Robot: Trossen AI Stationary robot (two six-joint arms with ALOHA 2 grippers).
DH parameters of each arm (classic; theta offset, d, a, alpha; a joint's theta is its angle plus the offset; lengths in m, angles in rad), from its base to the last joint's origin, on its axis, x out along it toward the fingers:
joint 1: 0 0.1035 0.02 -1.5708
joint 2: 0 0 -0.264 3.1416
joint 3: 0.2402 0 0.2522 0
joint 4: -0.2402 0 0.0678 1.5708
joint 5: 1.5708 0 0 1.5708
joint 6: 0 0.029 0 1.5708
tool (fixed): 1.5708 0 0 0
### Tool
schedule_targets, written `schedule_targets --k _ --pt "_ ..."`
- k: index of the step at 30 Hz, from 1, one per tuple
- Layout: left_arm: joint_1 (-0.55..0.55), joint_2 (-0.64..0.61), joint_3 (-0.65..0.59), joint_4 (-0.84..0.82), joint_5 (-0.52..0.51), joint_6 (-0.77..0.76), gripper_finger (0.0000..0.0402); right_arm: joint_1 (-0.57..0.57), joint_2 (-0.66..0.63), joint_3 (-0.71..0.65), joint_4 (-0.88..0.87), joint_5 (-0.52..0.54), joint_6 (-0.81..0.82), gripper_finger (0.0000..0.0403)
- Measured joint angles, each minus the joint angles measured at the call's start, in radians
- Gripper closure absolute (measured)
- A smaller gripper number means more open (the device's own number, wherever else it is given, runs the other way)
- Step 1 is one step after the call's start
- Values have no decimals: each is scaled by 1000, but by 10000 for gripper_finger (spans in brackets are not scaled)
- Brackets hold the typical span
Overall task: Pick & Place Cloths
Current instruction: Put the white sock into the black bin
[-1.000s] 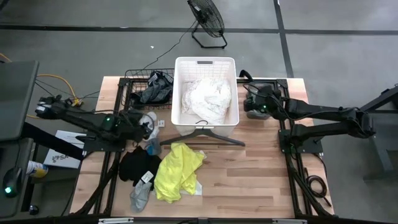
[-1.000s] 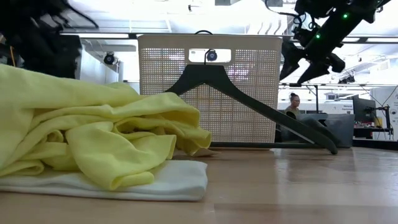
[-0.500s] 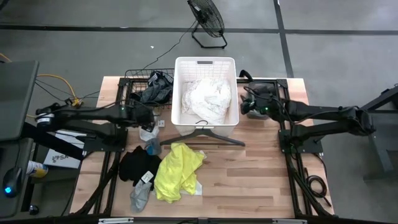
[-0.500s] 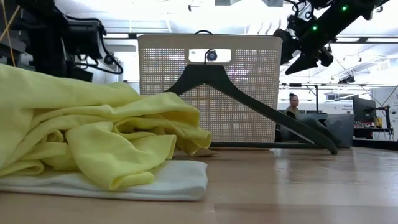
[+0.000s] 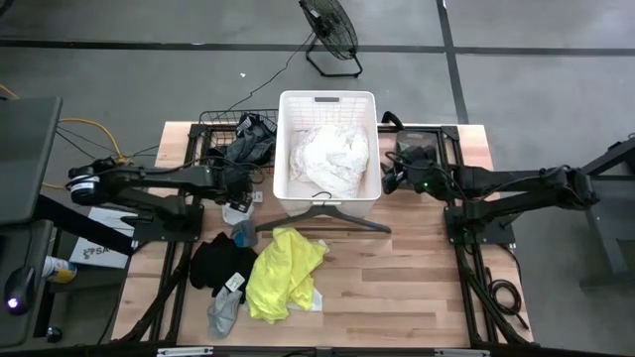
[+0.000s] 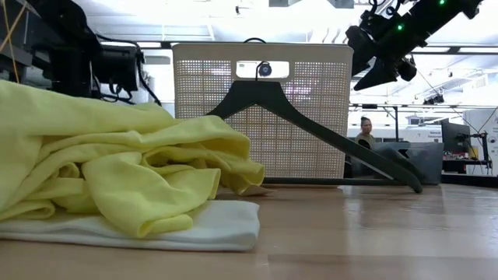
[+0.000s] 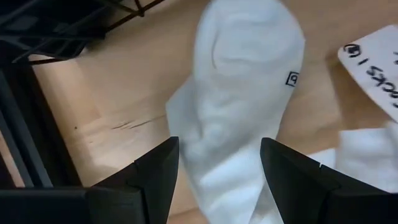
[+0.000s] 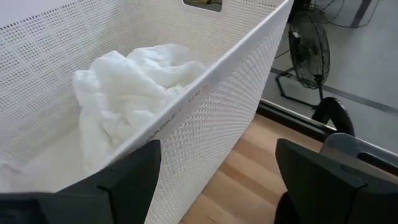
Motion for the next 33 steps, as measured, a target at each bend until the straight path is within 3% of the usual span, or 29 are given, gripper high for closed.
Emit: schedule_targets --k 6,11,23,33 --pt "0 67 3 18 49 34 186 24 0 0 1 2 8 94" --pt "-1 106 5 28 52 43 219 38 0 0 0 6 29 94" --pt "-1 108 3 42 43 133 388 89 0 0 2 60 31 94" --pt "-1 58 49 9 27 236 397 93 0 0 9 60 20 94"
